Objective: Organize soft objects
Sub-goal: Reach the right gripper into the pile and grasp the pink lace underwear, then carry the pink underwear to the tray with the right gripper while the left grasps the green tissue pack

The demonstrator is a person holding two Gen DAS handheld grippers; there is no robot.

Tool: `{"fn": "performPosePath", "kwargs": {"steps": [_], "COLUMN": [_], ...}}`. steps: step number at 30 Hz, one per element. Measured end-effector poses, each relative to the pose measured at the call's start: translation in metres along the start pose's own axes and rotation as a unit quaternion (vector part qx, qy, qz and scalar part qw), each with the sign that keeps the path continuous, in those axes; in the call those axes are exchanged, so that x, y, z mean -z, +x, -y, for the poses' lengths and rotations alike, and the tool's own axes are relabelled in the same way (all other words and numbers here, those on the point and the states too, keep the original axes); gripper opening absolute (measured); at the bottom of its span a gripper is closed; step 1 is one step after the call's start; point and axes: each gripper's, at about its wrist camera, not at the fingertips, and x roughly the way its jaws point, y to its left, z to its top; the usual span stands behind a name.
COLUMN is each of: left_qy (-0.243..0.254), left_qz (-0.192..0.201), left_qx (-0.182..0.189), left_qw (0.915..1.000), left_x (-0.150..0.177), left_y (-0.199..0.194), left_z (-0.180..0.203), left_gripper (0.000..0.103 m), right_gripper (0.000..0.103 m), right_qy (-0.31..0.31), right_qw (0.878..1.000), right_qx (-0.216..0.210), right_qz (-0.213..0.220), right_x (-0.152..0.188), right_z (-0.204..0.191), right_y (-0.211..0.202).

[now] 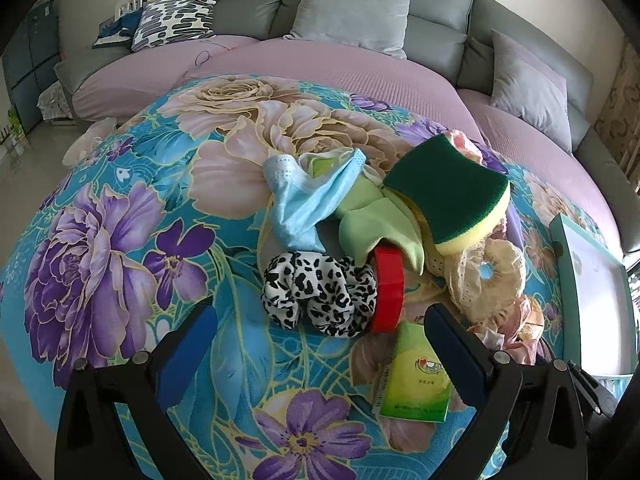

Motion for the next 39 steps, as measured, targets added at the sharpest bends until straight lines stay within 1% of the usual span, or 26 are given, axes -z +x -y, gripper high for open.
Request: {"fn": "performPosePath", "kwargs": {"steps": [1, 4, 6, 10, 14, 16, 19, 21, 24, 27, 29, 32, 35, 36, 38, 39], "left_qy": [0.001, 0.004, 0.005, 0.005, 0.007, 0.010, 0.024, 0.037, 0.072, 0.104, 0.124, 0.137, 0.146, 0.151, 0.166, 0.173], "left_qz": [0.000, -0.001, 0.000, 0.005, 0.007, 0.008, 0.003, -0.003, -0.016, -0.027, -0.038, -0.051, -0.063, -0.069, -0.078, -0.084], "left_qx": [0.000, 0.000, 0.001, 0.003, 0.008, 0.016, 0.025, 0.032, 0.042, 0.046, 0.046, 0.046, 0.041, 0.039, 0.032, 0.030], "left_qw": [1.0000, 1.0000, 1.0000, 1.0000, 0.9999, 0.9998, 0.9994, 0.9988, 0.9964, 0.9931, 0.9905, 0.9883, 0.9864, 0.9854, 0.9825, 0.9809], "left_x": [0.000, 0.000, 0.000, 0.000, 0.000, 0.000, 0.001, 0.003, 0.008, 0.013, 0.017, 0.020, 0.024, 0.025, 0.029, 0.031], "left_y": [0.000, 0.000, -0.002, -0.004, -0.006, -0.008, -0.007, -0.005, -0.002, 0.002, 0.005, 0.010, 0.015, 0.017, 0.022, 0.025], "left_z": [0.000, 0.002, 0.003, 0.004, 0.006, 0.008, 0.017, 0.024, 0.041, 0.055, 0.063, 0.068, 0.070, 0.071, 0.074, 0.076], "left_gripper": [0.103, 0.103, 0.103, 0.103, 0.103, 0.103, 0.103, 0.103, 0.103, 0.102, 0.097, 0.092, 0.071, 0.069, 0.060, 0.057], "right_gripper": [0.033, 0.026, 0.022, 0.019, 0.019, 0.019, 0.019, 0.019, 0.019, 0.019, 0.019, 0.019, 0.019, 0.019, 0.019, 0.019], "right_qy": [0.000, 0.000, 0.007, 0.015, 0.021, 0.028, 0.037, 0.054, 0.074, 0.088, 0.093, 0.093, 0.094, 0.095, 0.097, 0.098], "right_qw": [1.000, 1.000, 1.000, 1.000, 0.999, 0.998, 0.996, 0.993, 0.991, 0.989, 0.988, 0.987, 0.987, 0.987, 0.987, 0.987], "right_qx": [-0.001, 0.001, -0.008, -0.018, -0.014, -0.008, 0.025, 0.042, 0.061, 0.067, 0.070, 0.072, 0.074, 0.074, 0.075, 0.075], "right_qz": [-0.002, -0.006, -0.002, 0.019, 0.043, 0.060, 0.084, 0.092, 0.096, 0.101, 0.105, 0.106, 0.104, 0.104, 0.103, 0.103], "right_x": [0.001, 0.002, 0.003, -0.001, -0.005, -0.009, -0.012, -0.012, -0.013, -0.012, -0.012, -0.012, -0.009, -0.009, -0.009, -0.009], "right_z": [0.000, 0.001, 0.003, 0.006, 0.010, 0.016, 0.027, 0.039, 0.055, 0.065, 0.068, 0.068, 0.069, 0.069, 0.070, 0.070], "right_y": [0.000, 0.001, -0.003, -0.017, -0.034, -0.044, -0.058, -0.064, -0.070, -0.075, -0.077, -0.078, -0.077, -0.076, -0.075, -0.075]}}
